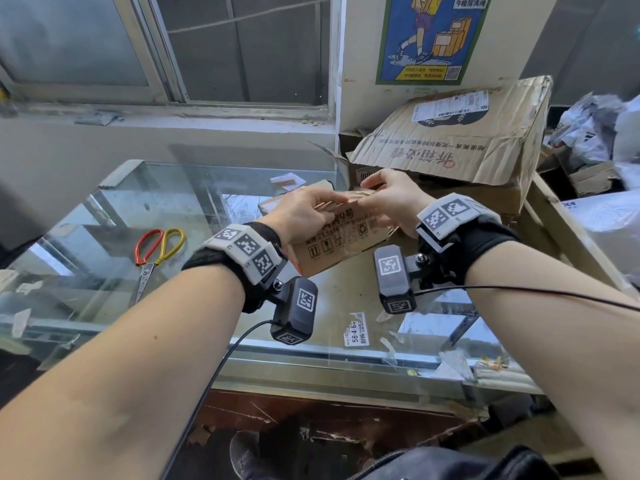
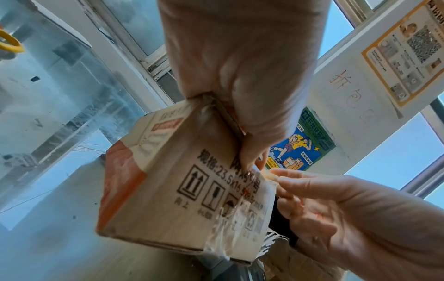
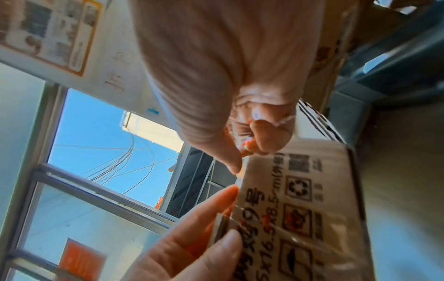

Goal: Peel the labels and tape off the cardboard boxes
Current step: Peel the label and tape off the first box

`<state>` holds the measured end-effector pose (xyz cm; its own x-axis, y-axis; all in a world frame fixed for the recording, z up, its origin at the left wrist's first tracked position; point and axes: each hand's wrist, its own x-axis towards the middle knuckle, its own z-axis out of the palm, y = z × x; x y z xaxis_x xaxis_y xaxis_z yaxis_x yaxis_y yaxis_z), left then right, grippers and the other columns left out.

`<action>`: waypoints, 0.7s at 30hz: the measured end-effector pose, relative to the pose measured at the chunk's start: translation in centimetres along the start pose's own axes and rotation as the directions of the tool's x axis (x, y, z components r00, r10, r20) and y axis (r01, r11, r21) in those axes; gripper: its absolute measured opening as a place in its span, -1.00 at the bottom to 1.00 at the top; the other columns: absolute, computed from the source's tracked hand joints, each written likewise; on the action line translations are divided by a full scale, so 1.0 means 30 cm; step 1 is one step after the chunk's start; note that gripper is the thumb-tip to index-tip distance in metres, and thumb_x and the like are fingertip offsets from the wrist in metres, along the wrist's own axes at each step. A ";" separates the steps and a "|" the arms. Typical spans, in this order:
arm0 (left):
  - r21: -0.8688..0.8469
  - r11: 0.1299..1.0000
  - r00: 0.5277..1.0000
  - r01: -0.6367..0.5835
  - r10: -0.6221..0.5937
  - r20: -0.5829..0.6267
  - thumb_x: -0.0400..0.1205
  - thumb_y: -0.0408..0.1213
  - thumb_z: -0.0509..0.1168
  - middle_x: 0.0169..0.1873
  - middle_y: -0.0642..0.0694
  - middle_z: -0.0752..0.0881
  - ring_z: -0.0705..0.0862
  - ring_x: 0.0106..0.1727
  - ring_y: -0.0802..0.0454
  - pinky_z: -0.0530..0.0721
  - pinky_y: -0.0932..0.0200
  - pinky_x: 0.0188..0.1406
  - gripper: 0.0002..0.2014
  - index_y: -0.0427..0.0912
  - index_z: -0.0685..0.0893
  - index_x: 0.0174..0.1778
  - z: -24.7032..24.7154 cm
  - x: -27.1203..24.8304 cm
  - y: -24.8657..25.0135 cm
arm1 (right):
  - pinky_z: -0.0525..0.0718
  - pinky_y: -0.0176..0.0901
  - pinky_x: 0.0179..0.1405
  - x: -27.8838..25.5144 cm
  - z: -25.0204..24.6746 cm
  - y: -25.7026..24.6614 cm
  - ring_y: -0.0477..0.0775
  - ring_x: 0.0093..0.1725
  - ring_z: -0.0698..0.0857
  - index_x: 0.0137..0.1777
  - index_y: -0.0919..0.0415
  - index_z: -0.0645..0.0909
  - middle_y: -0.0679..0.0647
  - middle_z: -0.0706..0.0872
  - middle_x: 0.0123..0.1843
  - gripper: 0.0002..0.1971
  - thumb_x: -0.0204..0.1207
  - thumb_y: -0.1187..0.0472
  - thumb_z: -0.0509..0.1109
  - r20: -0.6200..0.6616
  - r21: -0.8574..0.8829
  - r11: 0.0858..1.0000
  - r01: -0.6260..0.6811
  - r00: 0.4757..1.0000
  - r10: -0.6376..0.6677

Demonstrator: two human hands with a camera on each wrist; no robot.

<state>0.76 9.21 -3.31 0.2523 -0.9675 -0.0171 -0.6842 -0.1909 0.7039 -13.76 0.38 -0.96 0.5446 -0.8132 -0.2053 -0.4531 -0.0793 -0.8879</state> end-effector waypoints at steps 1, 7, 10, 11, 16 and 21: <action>0.024 1.000 1.000 0.009 -0.009 0.000 0.65 -0.31 0.30 0.23 0.03 0.63 0.61 0.20 0.02 0.61 0.08 0.20 -0.64 0.25 0.68 0.24 0.004 -0.003 0.003 | 0.74 0.05 -0.04 0.004 -0.013 0.001 0.11 0.04 0.66 0.25 0.20 0.50 0.14 0.61 0.05 -0.62 0.46 0.34 0.48 -0.022 -0.065 0.998 0.023 0.999 -0.025; 0.020 0.997 0.978 0.079 -0.081 0.191 0.45 -0.20 0.57 0.10 0.02 0.74 0.71 0.02 0.14 0.65 0.22 0.04 -0.65 0.01 0.71 0.14 0.069 -0.019 0.015 | 0.60 -0.25 -0.09 0.018 -0.050 -0.001 -0.03 -0.04 0.63 0.12 0.22 0.66 -0.05 0.64 -0.16 -0.71 0.45 0.48 0.38 -0.217 -0.233 0.961 0.146 0.956 -0.198; -0.095 0.988 0.991 0.123 -0.118 0.058 0.43 -0.15 0.59 -0.11 0.01 0.76 0.73 -0.18 0.20 0.64 0.37 -0.22 -0.68 -0.06 0.70 0.04 0.087 -0.002 -0.003 | 0.67 -0.03 0.17 0.025 -0.055 0.008 0.05 0.05 0.71 0.05 0.18 0.69 0.06 0.75 -0.02 -0.75 0.47 0.46 0.33 -0.299 -0.242 0.951 0.191 0.918 -0.260; -0.050 0.991 0.989 0.126 -0.130 -0.074 0.43 -0.15 0.58 -0.08 0.02 0.72 0.70 -0.12 0.18 0.65 0.32 -0.16 -0.67 -0.06 0.66 0.05 0.086 0.009 -0.014 | 0.69 0.01 0.16 0.028 -0.055 0.012 0.08 0.04 0.72 0.01 0.16 0.69 0.08 0.76 -0.02 -0.76 0.47 0.46 0.32 -0.312 -0.226 0.951 0.211 0.909 -0.276; 0.109 0.972 0.929 0.207 -0.161 -0.333 0.47 -0.18 0.52 0.53 -0.14 0.30 0.27 0.55 -0.13 0.30 -0.17 0.55 -0.17 0.05 0.24 0.61 0.058 0.067 -0.058 | 0.64 -0.34 -0.18 0.002 -0.046 0.003 -0.11 -0.23 0.63 -0.20 0.23 0.67 0.01 0.67 -0.25 -0.76 0.50 0.53 0.25 -0.272 -0.108 0.955 0.276 0.916 -0.296; 0.255 0.967 0.993 0.004 0.025 -0.112 0.62 -0.13 0.38 0.67 -0.07 0.19 0.06 0.68 -0.09 0.03 -0.05 0.66 -0.38 0.14 0.34 0.60 0.047 0.107 -0.005 | 0.62 -0.18 -0.23 -0.022 -0.021 -0.011 0.00 -0.30 0.62 -0.38 0.22 0.58 0.18 0.67 -0.28 -0.69 0.47 0.56 0.19 -0.183 0.137 0.950 0.279 0.950 -0.253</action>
<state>0.71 5.89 -4.48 0.3101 -0.9473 0.0802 -0.8349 -0.2310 0.4996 -14.42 0.59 -0.26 0.5029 -0.8580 0.1045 -0.1816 -0.2231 -0.9577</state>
